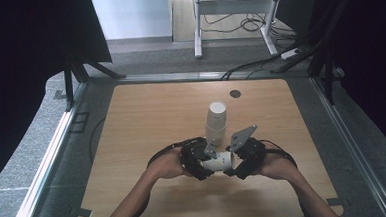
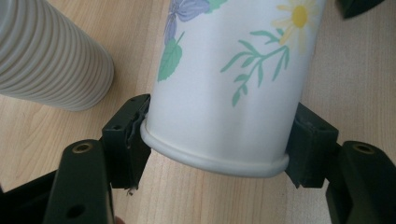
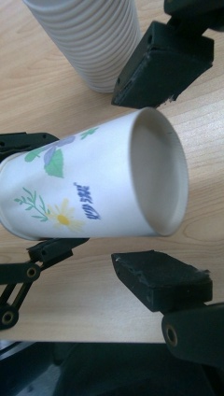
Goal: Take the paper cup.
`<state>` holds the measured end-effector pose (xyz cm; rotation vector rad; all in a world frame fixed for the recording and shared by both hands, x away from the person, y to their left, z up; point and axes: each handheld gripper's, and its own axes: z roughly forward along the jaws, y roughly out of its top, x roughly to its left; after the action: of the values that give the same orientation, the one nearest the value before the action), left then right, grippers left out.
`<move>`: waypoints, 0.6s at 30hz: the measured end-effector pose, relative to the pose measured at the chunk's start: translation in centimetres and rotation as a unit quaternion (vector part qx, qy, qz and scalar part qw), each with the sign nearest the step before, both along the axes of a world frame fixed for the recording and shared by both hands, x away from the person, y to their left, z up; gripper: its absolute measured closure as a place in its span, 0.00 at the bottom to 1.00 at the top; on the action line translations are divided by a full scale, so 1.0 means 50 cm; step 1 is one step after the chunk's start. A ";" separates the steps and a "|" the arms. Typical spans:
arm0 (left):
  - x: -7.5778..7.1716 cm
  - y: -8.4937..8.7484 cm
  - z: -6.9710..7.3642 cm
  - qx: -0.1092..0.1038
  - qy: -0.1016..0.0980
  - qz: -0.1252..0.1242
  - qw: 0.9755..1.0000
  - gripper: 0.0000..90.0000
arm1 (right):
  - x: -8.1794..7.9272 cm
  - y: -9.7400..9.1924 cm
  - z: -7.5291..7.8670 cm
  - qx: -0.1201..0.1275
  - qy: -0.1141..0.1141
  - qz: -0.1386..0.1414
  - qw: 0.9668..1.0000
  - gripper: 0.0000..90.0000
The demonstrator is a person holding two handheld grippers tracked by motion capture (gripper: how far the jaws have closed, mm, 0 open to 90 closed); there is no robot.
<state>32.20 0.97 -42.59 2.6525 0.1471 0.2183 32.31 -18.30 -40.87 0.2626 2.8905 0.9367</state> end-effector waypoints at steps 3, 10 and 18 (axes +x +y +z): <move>-0.001 -0.003 0.000 0.006 -0.002 -0.002 1.000 0.36 | 0.002 0.011 -0.006 -0.018 0.001 0.005 1.000 0.25; -0.004 -0.008 -0.002 0.012 -0.004 -0.007 1.000 0.36 | 0.003 0.027 -0.016 -0.031 0.006 0.016 0.999 0.31; -0.003 -0.009 -0.007 0.010 0.001 -0.013 1.000 0.36 | 0.004 0.026 -0.019 -0.029 0.012 0.017 0.999 0.40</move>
<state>32.03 0.51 -42.93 2.6737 0.1127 0.2090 32.48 -16.98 -41.84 0.2215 2.9470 0.8592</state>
